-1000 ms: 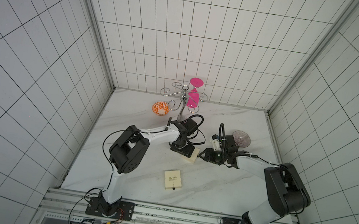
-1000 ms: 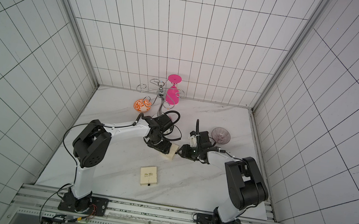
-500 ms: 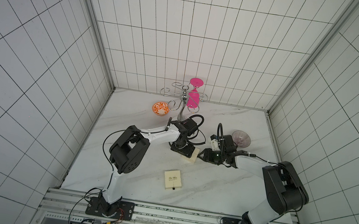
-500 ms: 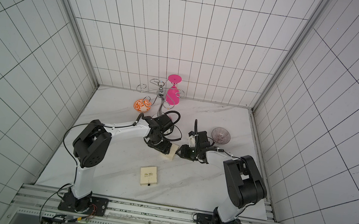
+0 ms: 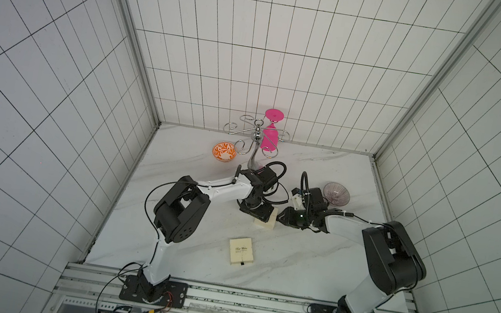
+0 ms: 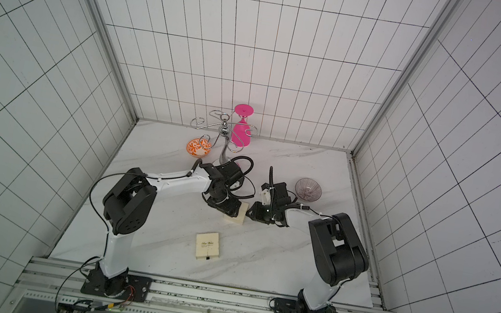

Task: Take out the earrings from the drawer-style jewelry box
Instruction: Open the drawer in the jewelry box.

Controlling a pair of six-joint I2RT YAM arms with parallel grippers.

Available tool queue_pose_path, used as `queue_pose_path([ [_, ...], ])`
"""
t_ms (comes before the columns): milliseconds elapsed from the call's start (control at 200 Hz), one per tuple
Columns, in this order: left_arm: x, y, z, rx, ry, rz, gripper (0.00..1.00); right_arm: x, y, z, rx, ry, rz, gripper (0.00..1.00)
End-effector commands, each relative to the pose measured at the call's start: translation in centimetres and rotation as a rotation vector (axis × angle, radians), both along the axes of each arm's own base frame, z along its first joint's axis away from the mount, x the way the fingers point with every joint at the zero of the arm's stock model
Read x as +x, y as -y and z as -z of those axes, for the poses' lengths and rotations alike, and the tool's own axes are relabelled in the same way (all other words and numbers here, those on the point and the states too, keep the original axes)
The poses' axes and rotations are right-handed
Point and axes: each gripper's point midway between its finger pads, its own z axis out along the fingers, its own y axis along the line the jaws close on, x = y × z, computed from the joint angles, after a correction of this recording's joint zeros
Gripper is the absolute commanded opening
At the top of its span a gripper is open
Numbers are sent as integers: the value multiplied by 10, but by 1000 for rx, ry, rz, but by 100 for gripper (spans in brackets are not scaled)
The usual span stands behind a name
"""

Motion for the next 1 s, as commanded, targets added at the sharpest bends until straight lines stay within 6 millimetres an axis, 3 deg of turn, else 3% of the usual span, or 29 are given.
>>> queue_pose_path([
  [0,-7,2,19,26,-40,32,74,11,-14,-15,30,25,-33,15],
  [80,-7,3,21,27,-45,32,74,11,-15,-15,34,23,-38,6],
  [200,-7,2,24,34,-48,31,74,10,-15,-15,37,23,-39,2],
  [300,-7,0,27,47,-52,29,73,12,-12,-19,22,37,-27,17],
  [470,-8,-4,31,62,-59,26,72,14,1,-30,31,56,8,31],
  [615,-9,-7,35,71,-66,21,70,12,15,-34,129,0,51,32],
  [740,-9,-6,37,61,-75,20,65,11,12,-37,194,-15,52,32],
  [994,-11,-5,44,64,-96,14,61,5,7,-25,247,-92,38,32],
])
